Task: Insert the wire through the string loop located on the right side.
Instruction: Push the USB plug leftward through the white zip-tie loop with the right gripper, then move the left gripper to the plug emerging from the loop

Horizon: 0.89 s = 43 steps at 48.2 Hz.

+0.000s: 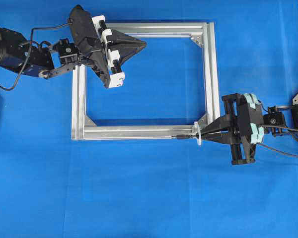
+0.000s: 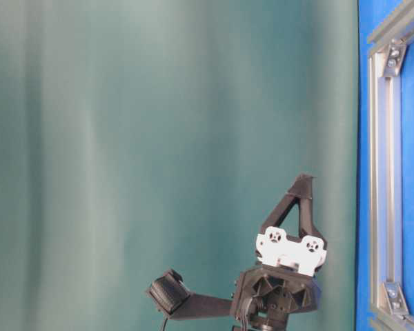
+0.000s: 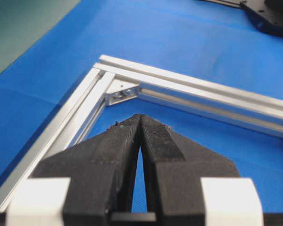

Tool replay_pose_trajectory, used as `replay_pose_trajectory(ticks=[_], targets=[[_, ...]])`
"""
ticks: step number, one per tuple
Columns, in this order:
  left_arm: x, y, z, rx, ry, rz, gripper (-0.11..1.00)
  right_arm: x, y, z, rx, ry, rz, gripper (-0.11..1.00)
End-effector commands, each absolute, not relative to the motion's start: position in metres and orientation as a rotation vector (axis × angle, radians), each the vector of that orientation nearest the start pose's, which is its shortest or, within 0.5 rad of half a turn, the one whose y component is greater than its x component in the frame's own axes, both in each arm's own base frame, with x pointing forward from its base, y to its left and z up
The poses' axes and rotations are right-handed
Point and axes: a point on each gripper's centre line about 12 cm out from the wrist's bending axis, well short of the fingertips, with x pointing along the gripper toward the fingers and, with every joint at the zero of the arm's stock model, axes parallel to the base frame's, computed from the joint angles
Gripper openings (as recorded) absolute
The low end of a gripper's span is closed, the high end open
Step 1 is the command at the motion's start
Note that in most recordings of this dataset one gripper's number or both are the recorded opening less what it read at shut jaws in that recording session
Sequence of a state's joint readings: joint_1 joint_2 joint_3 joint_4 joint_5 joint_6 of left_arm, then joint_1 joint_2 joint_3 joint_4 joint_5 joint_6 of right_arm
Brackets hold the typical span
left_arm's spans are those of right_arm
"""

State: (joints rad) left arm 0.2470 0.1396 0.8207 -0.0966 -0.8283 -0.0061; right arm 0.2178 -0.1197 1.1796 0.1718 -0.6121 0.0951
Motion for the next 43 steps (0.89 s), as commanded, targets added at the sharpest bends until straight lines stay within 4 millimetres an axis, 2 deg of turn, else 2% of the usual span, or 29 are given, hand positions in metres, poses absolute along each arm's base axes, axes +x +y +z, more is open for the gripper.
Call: replay_pose_trajectory(ticks=[1, 9, 24, 30, 37, 43], targets=[[0.379, 0.097, 0.171, -0.076, 0.072, 0.301, 0.0, 0.277, 0.048, 0.125, 0.167, 0.429, 0.063, -0.03], [0.38, 0.068, 0.168, -0.074, 0.074, 0.23, 0.0, 0.277, 0.048, 0.126, 0.167, 0.426, 0.063, -0.03], [0.378, -0.018, 0.167, -0.136, 0.075, 0.008, 0.0, 0.277, 0.049, 0.126, 0.167, 0.424, 0.063, -0.03], [0.375, -0.044, 0.168, -0.155, 0.079, -0.06, 0.0, 0.277, 0.049, 0.126, 0.167, 0.426, 0.063, -0.03], [0.372, -0.065, 0.169, -0.157, 0.081, -0.118, 0.0, 0.278, 0.049, 0.127, 0.168, 0.423, 0.063, -0.03], [0.371, -0.069, 0.168, -0.156, 0.088, -0.127, 0.0, 0.277, 0.049, 0.126, 0.167, 0.426, 0.063, -0.03]])
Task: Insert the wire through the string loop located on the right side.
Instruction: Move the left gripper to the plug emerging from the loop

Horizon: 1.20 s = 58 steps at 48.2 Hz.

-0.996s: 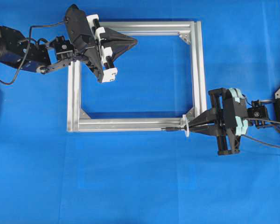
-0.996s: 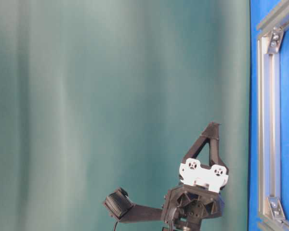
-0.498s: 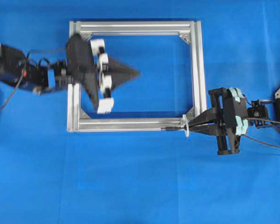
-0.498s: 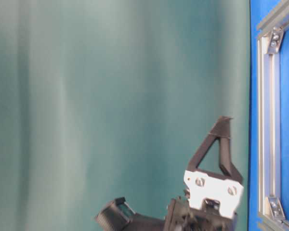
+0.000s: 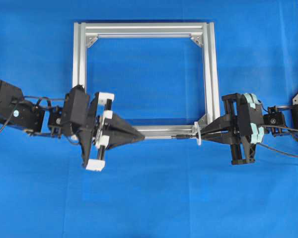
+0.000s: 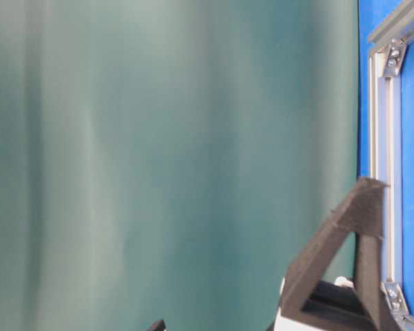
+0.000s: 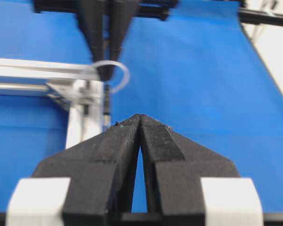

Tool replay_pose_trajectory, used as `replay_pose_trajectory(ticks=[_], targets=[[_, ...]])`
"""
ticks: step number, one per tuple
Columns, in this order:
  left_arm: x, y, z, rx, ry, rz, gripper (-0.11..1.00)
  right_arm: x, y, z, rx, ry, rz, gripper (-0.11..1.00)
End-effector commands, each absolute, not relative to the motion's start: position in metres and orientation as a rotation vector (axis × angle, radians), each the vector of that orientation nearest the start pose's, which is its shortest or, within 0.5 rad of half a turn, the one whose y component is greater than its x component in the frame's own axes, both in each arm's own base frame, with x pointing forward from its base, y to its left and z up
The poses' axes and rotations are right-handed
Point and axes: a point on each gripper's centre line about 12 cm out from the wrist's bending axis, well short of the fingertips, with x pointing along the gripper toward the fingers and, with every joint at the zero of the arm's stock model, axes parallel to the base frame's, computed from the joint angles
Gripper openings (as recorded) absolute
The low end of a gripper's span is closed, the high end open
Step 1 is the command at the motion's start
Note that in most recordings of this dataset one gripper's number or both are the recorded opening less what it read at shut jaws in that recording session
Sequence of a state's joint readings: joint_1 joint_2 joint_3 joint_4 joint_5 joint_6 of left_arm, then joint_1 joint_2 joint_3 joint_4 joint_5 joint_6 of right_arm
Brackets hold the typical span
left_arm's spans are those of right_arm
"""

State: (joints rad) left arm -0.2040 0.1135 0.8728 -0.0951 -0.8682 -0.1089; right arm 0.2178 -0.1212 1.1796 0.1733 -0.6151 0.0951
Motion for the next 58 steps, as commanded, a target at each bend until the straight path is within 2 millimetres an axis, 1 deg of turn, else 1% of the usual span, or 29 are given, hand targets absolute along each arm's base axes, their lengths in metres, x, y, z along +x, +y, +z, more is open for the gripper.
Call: replay_pose_trajectory(ticks=[1, 8, 13, 18, 28, 36, 43, 49, 58], targets=[[0.371, -0.069, 0.168, -0.156, 0.089, -0.127, 0.0, 0.277, 0.049, 0.127, 0.168, 0.423, 0.063, -0.03], [0.377, -0.065, 0.17, -0.158, 0.081, -0.114, 0.0, 0.278, 0.049, 0.127, 0.168, 0.421, 0.063, -0.03], [0.388, -0.061, 0.172, -0.16, 0.084, -0.1, 0.0, 0.279, 0.049, 0.127, 0.168, 0.42, 0.063, -0.03], [0.404, -0.057, 0.175, -0.163, 0.098, -0.085, 0.0, 0.279, 0.049, 0.128, 0.168, 0.418, 0.064, -0.03], [0.445, -0.049, 0.176, -0.167, 0.138, -0.055, 0.0, 0.279, 0.049, 0.127, 0.168, 0.42, 0.063, -0.03], [0.47, -0.051, 0.179, -0.167, 0.158, -0.055, 0.0, 0.279, 0.049, 0.128, 0.169, 0.417, 0.064, -0.03], [0.478, -0.052, 0.181, -0.166, 0.171, -0.055, 0.0, 0.279, 0.049, 0.128, 0.167, 0.417, 0.064, -0.03], [0.478, -0.052, 0.18, -0.171, 0.173, -0.054, 0.0, 0.279, 0.049, 0.128, 0.168, 0.418, 0.064, -0.03], [0.476, -0.057, 0.178, -0.166, 0.183, -0.065, 0.0, 0.279, 0.049, 0.128, 0.169, 0.417, 0.064, -0.03]])
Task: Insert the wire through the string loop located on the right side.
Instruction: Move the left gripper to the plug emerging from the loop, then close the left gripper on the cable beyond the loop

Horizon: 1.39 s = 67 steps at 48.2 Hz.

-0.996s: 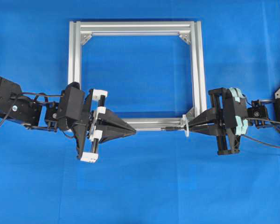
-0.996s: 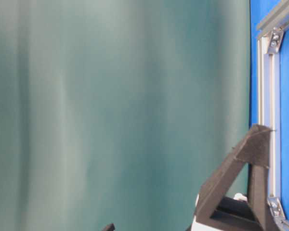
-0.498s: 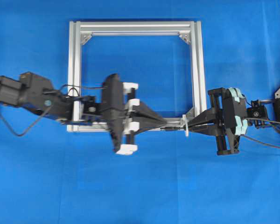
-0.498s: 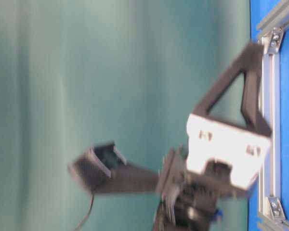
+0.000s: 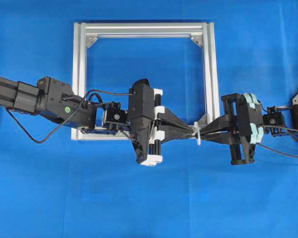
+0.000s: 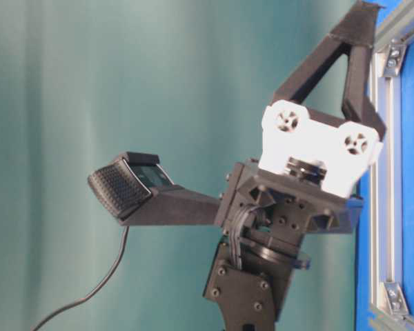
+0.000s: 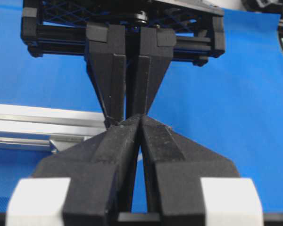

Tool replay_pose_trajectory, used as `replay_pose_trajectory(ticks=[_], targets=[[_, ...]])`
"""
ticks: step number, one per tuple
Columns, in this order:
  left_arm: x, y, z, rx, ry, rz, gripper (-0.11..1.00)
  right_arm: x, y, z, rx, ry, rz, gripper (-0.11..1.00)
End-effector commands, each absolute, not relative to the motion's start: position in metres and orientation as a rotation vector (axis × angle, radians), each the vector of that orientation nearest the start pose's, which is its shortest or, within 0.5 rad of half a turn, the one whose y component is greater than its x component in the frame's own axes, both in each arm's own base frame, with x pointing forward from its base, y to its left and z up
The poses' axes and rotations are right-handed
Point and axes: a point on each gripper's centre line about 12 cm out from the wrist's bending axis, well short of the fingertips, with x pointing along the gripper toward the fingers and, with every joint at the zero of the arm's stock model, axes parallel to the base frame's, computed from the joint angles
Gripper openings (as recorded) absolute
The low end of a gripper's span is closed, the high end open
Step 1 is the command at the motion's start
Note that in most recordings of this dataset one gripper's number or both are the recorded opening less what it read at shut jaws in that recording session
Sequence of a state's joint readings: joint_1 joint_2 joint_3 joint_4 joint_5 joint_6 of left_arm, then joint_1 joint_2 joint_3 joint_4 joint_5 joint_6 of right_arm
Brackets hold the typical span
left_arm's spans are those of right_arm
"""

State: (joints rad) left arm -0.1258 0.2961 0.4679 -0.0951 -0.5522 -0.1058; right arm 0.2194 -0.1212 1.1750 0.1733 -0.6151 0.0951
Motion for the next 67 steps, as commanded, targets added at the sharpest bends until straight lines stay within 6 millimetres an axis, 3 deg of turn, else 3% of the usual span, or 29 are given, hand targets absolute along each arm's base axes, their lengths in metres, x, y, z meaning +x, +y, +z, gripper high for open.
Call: replay_pose_trajectory(ticks=[1, 6, 9, 19, 23, 43, 58, 67], targets=[[0.476, -0.057, 0.178, -0.166, 0.185, -0.065, 0.0, 0.279, 0.049, 0.128, 0.168, 0.417, 0.064, -0.03], [0.476, -0.057, 0.178, -0.171, 0.183, -0.064, 0.03, 0.279, 0.049, 0.128, 0.168, 0.417, 0.064, -0.03], [0.476, -0.057, 0.178, -0.172, 0.183, -0.064, 0.13, 0.279, 0.049, 0.128, 0.168, 0.418, 0.064, -0.03], [0.476, -0.058, 0.177, -0.171, 0.191, -0.067, 0.74, 0.279, 0.049, 0.128, 0.168, 0.418, 0.064, -0.03], [0.476, -0.058, 0.177, -0.171, 0.194, -0.067, 0.9, 0.279, 0.049, 0.128, 0.168, 0.417, 0.064, -0.03], [0.475, -0.06, 0.173, -0.171, 0.221, -0.07, 0.86, 0.279, 0.049, 0.128, 0.168, 0.418, 0.064, -0.03], [0.478, -0.062, 0.141, -0.164, 0.285, -0.066, 0.86, 0.28, 0.049, 0.128, 0.169, 0.415, 0.064, -0.03], [0.479, -0.063, 0.134, -0.163, 0.297, -0.067, 0.86, 0.279, 0.049, 0.128, 0.169, 0.417, 0.064, -0.03]])
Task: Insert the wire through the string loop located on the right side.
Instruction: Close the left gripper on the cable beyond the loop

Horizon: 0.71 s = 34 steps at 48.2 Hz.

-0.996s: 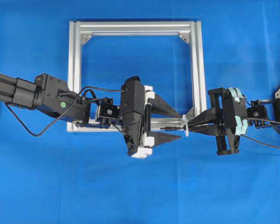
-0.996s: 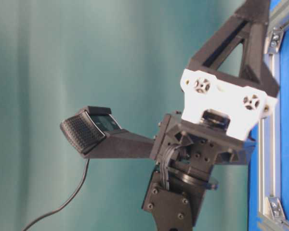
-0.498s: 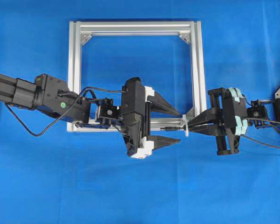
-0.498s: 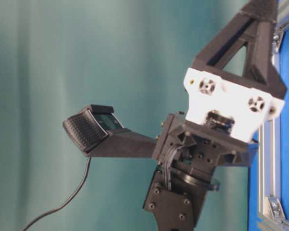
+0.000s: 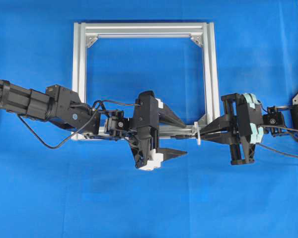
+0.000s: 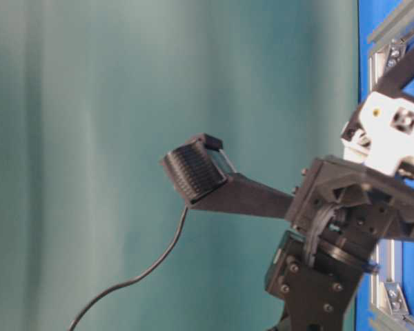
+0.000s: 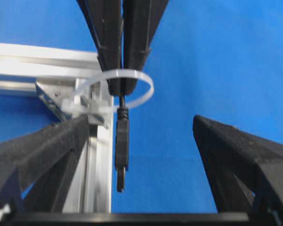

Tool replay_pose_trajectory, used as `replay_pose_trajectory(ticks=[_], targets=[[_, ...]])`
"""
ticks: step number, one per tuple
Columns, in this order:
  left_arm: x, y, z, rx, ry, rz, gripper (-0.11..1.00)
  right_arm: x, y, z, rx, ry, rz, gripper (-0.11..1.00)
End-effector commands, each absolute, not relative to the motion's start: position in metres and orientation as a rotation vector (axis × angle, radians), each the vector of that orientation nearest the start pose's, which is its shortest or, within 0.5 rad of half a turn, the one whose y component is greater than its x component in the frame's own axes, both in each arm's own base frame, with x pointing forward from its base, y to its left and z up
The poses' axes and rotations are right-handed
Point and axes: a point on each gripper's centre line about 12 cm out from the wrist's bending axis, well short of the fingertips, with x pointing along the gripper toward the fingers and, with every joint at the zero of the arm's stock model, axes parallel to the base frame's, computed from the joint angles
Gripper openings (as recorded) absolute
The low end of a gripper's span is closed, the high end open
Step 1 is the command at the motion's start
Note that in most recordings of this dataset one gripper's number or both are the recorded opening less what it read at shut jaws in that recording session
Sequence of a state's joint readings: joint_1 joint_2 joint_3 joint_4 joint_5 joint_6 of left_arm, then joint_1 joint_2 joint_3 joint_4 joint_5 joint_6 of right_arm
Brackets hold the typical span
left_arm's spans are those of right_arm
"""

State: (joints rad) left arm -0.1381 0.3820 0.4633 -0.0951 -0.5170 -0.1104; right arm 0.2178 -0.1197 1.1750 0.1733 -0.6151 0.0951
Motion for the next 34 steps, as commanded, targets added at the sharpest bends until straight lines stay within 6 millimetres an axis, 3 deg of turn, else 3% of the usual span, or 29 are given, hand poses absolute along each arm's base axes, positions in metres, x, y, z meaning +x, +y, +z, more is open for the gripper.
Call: replay_pose_trajectory(ticks=[1, 34], targets=[[0.4791, -0.0632, 0.1341, -0.163, 0.297, -0.067, 0.86, 0.2795, 0.049, 0.1283, 0.167, 0.415, 0.064, -0.03], [0.4787, -0.0655, 0.1264, -0.16, 0.316, -0.07, 0.86, 0.2794, 0.0491, 0.1281, 0.169, 0.417, 0.064, -0.03]])
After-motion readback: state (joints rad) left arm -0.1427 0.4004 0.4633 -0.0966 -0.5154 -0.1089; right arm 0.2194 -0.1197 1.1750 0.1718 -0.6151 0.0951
